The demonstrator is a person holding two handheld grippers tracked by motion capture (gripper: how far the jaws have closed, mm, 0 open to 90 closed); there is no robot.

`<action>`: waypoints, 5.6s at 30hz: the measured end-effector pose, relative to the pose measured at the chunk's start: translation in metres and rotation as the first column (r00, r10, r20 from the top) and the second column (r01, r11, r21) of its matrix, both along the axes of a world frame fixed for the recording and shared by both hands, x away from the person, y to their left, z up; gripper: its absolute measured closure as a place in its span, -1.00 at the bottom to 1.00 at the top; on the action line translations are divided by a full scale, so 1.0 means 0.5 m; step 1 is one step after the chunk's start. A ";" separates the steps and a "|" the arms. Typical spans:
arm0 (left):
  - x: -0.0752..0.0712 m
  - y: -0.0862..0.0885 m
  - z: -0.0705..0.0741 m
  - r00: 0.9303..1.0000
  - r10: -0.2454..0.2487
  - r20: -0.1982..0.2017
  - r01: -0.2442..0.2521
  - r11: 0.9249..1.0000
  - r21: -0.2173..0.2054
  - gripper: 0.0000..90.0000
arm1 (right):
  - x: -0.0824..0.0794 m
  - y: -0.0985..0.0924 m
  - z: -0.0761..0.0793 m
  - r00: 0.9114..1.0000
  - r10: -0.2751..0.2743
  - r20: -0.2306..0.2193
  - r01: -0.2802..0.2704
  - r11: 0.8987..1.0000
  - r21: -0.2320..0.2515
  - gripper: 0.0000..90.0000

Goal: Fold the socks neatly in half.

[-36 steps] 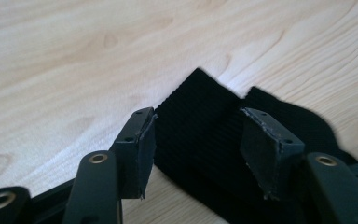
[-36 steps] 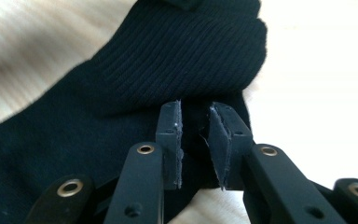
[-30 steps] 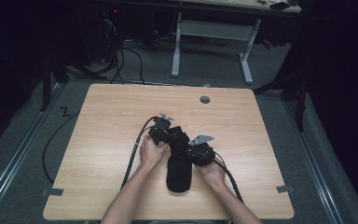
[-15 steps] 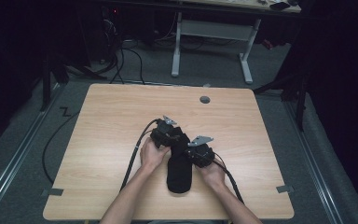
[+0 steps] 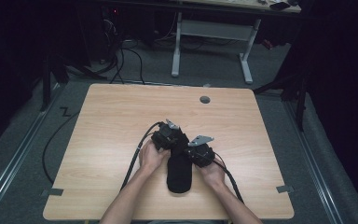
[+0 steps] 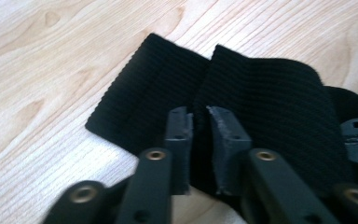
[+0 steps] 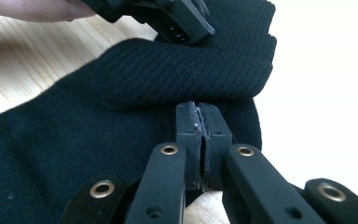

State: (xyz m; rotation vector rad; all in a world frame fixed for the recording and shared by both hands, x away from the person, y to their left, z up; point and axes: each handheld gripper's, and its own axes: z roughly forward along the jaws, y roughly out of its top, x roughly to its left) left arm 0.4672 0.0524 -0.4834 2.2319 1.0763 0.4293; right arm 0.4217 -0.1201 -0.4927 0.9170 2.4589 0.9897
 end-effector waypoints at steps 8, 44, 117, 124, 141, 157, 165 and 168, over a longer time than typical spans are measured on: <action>-0.009 0.023 0.045 0.995 0.028 0.100 -0.018 0.995 -0.101 0.87 | -0.009 -0.014 0.030 1.000 0.004 0.025 -0.005 0.999 0.050 0.96; -0.025 0.066 0.111 0.972 0.061 0.228 -0.003 0.970 -0.245 0.87 | 0.014 -0.011 0.057 0.999 -0.028 0.019 0.027 0.998 0.058 0.98; 0.032 0.038 0.024 0.990 0.063 0.125 -0.036 0.978 -0.205 0.85 | 0.097 -0.002 0.061 0.994 -0.105 -0.025 0.106 0.993 0.045 0.98; 0.042 0.033 -0.008 0.994 0.069 0.085 -0.055 0.986 -0.157 0.79 | 0.110 0.002 0.022 0.990 -0.122 -0.070 0.122 0.993 -0.003 0.77; -0.039 0.036 -0.004 0.997 0.007 0.078 0.003 0.993 -0.122 0.19 | 0.005 -0.005 0.020 0.999 -0.026 -0.030 0.027 0.999 0.030 0.63; -0.024 0.045 -0.015 0.994 0.090 0.061 -0.081 0.988 -0.133 0.10 | 0.020 0.003 0.023 1.000 0.005 0.000 -0.005 0.999 0.042 0.59; -0.028 0.043 -0.031 0.994 0.097 0.045 -0.091 0.989 -0.120 0.11 | -0.013 0.039 0.006 0.993 0.108 -0.042 -0.107 0.994 0.019 0.62; -0.027 0.043 -0.031 0.993 0.107 0.049 -0.100 0.988 -0.116 0.12 | -0.008 0.044 -0.004 0.992 0.118 -0.039 -0.118 0.993 -0.004 0.82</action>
